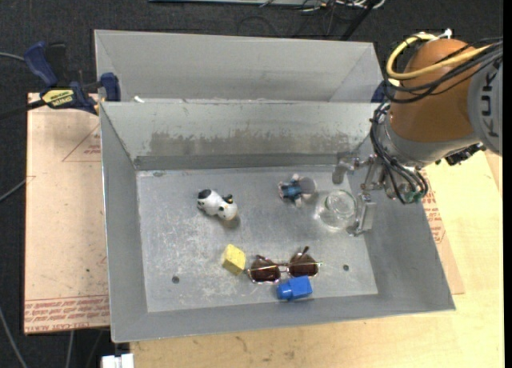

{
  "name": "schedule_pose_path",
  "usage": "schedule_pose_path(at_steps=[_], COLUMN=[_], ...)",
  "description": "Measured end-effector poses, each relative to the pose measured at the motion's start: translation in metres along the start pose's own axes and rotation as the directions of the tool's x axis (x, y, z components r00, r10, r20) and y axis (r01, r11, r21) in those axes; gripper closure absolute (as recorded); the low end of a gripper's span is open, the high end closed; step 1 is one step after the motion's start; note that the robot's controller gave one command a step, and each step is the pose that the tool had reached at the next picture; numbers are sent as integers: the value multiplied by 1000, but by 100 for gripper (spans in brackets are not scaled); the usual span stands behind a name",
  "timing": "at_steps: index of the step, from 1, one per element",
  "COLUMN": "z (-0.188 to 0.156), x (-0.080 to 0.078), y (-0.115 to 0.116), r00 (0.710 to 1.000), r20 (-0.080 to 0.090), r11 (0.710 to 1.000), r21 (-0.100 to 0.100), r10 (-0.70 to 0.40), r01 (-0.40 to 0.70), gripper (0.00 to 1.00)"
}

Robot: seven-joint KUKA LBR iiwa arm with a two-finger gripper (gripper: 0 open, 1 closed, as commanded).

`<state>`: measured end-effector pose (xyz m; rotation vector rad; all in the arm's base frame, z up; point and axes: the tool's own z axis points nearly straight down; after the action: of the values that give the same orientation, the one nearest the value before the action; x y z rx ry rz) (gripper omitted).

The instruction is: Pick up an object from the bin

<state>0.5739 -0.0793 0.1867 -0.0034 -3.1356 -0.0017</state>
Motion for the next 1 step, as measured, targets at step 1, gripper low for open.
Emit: schedule_pose_path(at_steps=[1], z=[-4], x=[-2], y=[0], r00=[1000], r20=[8], r11=[1000], r21=[1], r10=[-2], r01=[2], gripper=[0])
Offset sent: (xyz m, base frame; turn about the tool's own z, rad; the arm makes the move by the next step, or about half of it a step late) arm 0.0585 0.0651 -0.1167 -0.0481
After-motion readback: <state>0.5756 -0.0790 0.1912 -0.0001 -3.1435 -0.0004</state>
